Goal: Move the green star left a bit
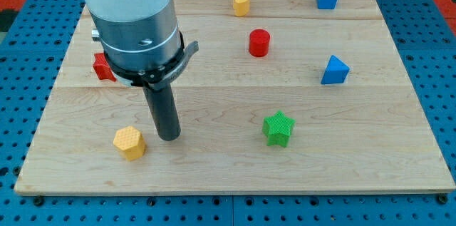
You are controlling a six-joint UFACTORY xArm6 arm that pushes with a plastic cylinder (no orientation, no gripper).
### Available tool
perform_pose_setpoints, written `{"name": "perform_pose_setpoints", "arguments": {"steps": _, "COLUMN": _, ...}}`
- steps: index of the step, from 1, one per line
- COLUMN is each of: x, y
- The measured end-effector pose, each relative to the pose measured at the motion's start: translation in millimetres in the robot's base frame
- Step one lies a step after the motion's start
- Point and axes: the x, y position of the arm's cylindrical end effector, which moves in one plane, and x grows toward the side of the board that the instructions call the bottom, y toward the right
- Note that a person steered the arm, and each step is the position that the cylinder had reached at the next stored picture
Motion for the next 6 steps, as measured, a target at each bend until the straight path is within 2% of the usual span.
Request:
{"name": "perform_pose_setpoints", "arguments": {"steps": 1, "x": 34, "y": -38}}
{"name": "perform_pose_setpoints", "arguments": {"steps": 2, "x": 33, "y": -110}}
{"name": "perform_pose_setpoints", "arguments": {"steps": 3, "x": 33, "y": -71}}
{"name": "perform_pose_setpoints", "arguments": {"steps": 4, "x": 0, "y": -38}}
{"name": "perform_pose_setpoints", "arguments": {"steps": 6, "x": -21, "y": -38}}
